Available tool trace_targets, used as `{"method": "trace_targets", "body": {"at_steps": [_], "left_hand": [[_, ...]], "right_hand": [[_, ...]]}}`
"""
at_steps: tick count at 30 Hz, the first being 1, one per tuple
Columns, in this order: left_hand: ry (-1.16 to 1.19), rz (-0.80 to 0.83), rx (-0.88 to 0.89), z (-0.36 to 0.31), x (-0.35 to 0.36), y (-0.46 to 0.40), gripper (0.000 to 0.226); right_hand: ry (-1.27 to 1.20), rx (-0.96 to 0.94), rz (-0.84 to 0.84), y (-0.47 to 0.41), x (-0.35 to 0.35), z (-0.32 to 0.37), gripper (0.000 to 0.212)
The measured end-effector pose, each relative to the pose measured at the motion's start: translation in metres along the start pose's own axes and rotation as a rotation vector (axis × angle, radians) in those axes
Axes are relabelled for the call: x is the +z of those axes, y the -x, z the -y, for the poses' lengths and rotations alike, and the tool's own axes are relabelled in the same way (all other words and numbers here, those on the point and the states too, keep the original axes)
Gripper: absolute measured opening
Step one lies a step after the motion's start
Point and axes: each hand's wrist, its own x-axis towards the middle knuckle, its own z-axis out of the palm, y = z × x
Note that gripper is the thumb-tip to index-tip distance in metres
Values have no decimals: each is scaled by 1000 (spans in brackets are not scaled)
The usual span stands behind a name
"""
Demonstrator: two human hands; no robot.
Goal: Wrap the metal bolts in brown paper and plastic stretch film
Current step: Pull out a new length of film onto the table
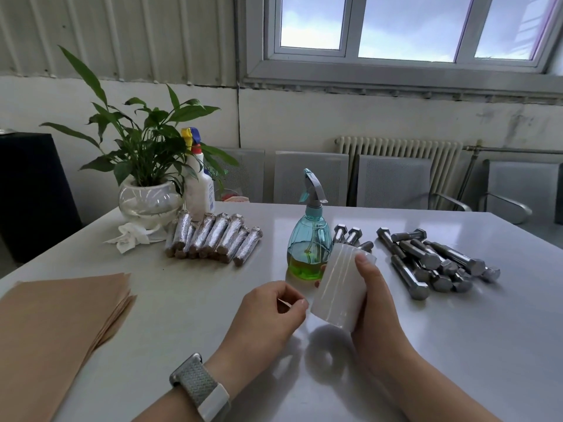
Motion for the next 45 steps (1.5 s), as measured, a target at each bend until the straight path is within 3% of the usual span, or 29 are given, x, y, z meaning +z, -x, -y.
{"method": "trace_targets", "body": {"at_steps": [8,13,21,28,34,41,45], "left_hand": [[238,30,-135,-1,-3,-5,9],[176,109,-153,2,-2,-3,16],[150,-29,-58,3,-1,-5,11],[236,-323,-39,9,-9,-17,16],[86,-446,112,12,-15,-19,15],[-58,-311,308,11,-18,-16,13],[-82,-257,368,11,-19,-14,13]], "right_hand": [[-70,30,25,3,2,2,54],[-49,45,22,4,4,3,64],[-80,20,36,0,4,3,68],[11,37,98,5,11,5,82],[544,45,300,16,18,4,52],[628,106,406,12,15,23,40],[699,35,463,9,8,29,9]]}}
